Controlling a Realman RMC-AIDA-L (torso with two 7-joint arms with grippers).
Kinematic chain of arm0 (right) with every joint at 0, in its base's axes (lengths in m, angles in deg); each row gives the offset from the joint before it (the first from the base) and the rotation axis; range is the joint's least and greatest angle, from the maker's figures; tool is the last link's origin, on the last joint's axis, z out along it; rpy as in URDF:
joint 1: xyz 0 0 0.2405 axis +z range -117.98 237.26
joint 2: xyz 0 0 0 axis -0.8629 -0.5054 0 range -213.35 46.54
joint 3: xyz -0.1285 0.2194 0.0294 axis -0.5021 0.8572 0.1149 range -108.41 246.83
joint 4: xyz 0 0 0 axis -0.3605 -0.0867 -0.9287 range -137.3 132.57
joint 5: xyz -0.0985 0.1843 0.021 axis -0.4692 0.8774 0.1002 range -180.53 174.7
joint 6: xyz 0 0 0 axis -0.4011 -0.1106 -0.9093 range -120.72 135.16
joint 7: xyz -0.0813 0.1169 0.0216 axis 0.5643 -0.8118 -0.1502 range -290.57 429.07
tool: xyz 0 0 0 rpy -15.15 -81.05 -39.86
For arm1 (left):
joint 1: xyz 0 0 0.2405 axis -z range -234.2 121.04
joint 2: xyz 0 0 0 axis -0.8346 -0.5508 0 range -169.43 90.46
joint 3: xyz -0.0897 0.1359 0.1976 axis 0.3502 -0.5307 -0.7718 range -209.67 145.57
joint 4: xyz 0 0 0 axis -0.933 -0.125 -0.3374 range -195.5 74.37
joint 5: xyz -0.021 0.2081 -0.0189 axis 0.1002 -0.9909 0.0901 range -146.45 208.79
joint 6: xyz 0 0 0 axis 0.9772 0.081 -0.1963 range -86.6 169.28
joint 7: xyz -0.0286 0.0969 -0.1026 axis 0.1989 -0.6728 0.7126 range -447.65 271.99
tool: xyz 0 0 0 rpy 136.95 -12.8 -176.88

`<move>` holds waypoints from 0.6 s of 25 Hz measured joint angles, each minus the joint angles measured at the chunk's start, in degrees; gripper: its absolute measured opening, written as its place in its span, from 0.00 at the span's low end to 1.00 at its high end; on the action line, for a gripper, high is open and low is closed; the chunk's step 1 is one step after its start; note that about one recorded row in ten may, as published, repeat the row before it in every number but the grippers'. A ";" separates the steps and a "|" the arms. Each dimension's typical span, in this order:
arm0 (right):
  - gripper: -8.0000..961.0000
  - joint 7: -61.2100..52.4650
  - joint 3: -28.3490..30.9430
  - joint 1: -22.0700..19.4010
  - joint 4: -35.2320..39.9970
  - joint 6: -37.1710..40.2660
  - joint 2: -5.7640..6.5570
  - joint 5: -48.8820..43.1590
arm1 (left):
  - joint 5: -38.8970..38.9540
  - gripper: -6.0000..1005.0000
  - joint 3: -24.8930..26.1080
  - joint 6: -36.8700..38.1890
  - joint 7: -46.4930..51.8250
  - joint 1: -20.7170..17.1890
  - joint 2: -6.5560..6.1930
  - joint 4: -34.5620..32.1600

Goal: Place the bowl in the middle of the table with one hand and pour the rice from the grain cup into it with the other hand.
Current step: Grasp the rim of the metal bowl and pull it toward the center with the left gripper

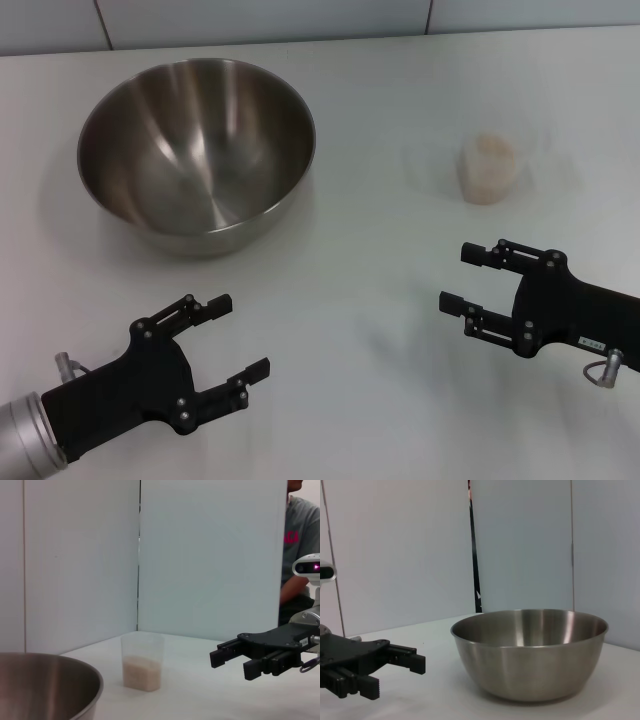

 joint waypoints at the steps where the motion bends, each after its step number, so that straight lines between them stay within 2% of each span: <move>1: 0.68 0.00 0.00 0.00 -0.01 0.00 0.00 0.00 | 0.00 0.79 0.00 0.00 0.00 0.00 -0.02 0.00; 15: 0.68 -0.04 -0.09 0.17 -0.08 -0.03 0.00 0.00 | 0.00 0.79 0.00 0.08 0.01 -0.11 -0.07 0.00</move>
